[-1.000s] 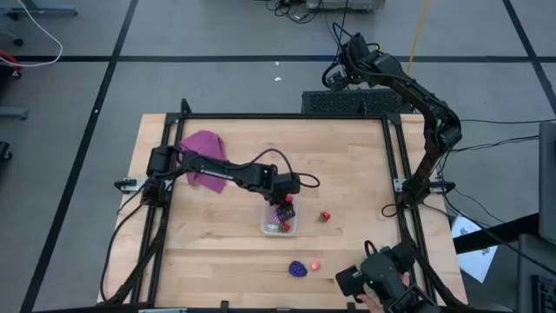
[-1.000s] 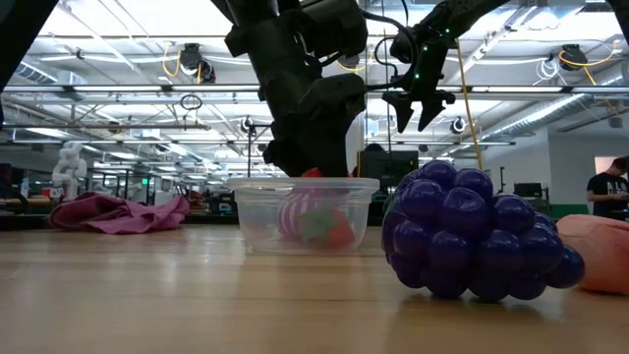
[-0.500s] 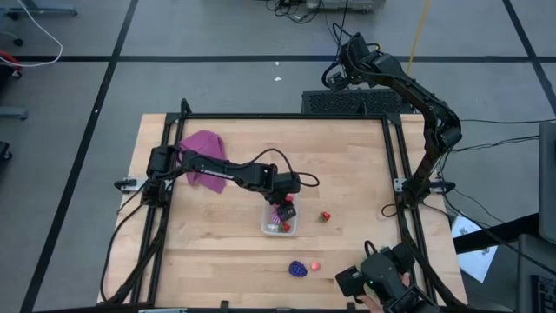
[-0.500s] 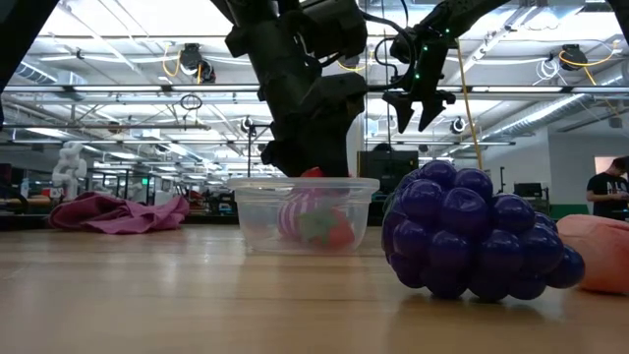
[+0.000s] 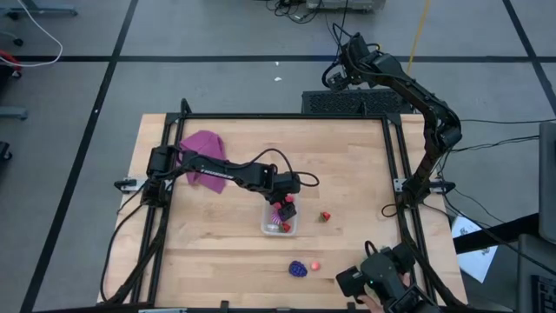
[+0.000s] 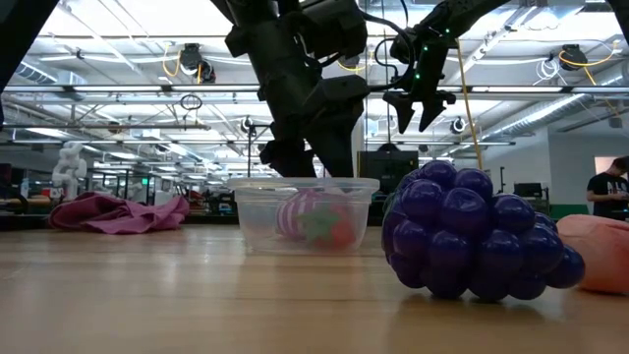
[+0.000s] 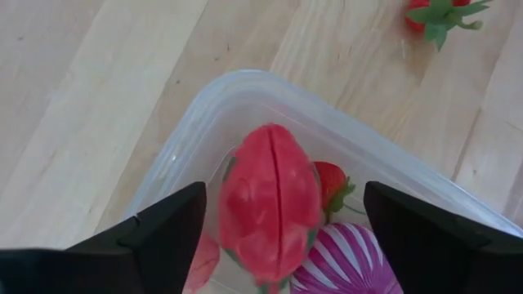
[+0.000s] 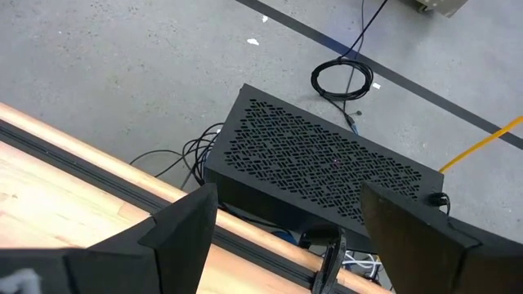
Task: Pick and placing Produce into tupperware
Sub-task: Put the strawberry into the transparent bin
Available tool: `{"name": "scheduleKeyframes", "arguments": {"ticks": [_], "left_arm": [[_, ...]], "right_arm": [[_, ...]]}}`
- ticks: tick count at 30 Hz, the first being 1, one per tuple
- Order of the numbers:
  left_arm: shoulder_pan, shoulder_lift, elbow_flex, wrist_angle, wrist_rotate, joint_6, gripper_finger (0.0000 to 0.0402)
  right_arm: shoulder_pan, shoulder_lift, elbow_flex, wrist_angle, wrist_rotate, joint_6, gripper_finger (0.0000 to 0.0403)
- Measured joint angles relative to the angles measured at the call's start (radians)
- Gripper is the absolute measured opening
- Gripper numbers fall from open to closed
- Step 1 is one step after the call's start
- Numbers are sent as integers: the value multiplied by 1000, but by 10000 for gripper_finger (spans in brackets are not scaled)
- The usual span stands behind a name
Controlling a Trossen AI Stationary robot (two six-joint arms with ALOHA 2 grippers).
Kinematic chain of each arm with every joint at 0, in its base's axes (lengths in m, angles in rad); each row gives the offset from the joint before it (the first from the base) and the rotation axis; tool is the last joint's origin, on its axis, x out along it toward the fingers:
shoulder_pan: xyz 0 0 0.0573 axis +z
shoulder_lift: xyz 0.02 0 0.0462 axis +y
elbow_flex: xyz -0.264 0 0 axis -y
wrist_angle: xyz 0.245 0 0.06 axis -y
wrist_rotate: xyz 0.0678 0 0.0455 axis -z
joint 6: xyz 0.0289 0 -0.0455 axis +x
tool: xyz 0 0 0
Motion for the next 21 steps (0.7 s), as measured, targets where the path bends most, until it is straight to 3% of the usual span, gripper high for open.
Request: {"name": "scheduleKeyframes", "arguments": {"ticks": [12, 16, 21], "left_arm": [[-23, -154, 0, -16, -27, -2, 332], [-71, -217, 1, 28, -104, -5, 319], [-161, -238, 1, 122, -105, 8, 302]], "right_arm": [[0, 0, 0, 0, 0, 0, 293], [0, 0, 0, 1, 0, 0, 293], [0, 0, 0, -6, 0, 0, 293]]}}
